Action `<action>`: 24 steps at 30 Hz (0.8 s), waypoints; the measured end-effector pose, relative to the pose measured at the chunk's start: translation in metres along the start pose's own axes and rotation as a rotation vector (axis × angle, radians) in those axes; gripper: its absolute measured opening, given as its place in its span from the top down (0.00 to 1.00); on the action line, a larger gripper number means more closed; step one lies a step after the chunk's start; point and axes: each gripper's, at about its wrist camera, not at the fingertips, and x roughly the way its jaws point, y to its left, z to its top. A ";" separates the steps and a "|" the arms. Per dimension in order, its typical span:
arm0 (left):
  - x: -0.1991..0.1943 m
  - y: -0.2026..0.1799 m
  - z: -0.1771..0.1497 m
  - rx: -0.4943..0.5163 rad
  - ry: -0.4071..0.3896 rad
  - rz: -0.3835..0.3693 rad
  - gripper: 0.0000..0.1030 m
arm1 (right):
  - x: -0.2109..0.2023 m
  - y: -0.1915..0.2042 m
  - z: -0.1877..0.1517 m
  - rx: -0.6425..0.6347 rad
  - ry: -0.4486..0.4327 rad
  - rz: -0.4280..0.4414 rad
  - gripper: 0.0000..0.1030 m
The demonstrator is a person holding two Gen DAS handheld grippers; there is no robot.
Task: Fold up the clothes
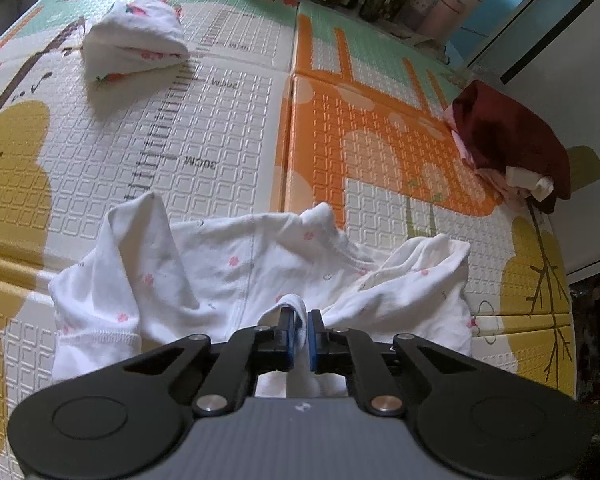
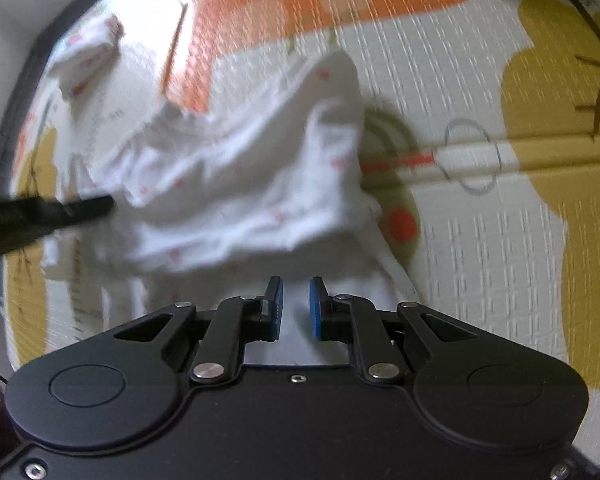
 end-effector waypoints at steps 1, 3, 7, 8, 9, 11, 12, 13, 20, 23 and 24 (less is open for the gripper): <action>-0.001 -0.001 0.001 0.003 -0.005 0.001 0.93 | 0.002 -0.001 -0.003 0.001 0.006 -0.003 0.89; -0.004 -0.002 0.002 0.008 -0.017 0.004 0.93 | 0.003 -0.001 -0.006 -0.003 0.005 -0.008 0.89; -0.012 -0.007 0.009 0.020 -0.054 0.010 0.93 | 0.003 0.000 -0.008 -0.011 0.003 -0.020 0.89; -0.014 -0.007 0.011 0.022 -0.063 0.012 0.93 | 0.004 0.001 -0.009 -0.015 0.004 -0.023 0.89; -0.016 -0.008 0.013 0.024 -0.072 0.013 0.93 | 0.004 0.001 -0.009 -0.020 0.005 -0.026 0.89; -0.020 -0.009 0.018 0.028 -0.090 0.017 0.93 | 0.004 0.001 -0.008 -0.024 0.005 -0.030 0.91; -0.021 -0.009 0.021 0.030 -0.097 0.018 0.93 | 0.004 0.001 -0.008 -0.021 0.006 -0.030 0.91; -0.021 -0.009 0.023 0.034 -0.102 0.019 0.93 | 0.003 0.000 -0.008 -0.018 0.006 -0.029 0.91; -0.005 0.000 0.019 0.011 -0.033 0.030 0.89 | 0.001 0.000 -0.006 -0.013 0.009 -0.033 0.91; 0.001 0.002 0.013 0.002 -0.007 0.045 0.85 | -0.001 0.000 -0.004 -0.001 0.010 -0.022 0.90; 0.000 0.002 0.011 0.004 -0.006 0.050 0.82 | -0.003 -0.001 -0.002 0.006 0.006 -0.013 0.90</action>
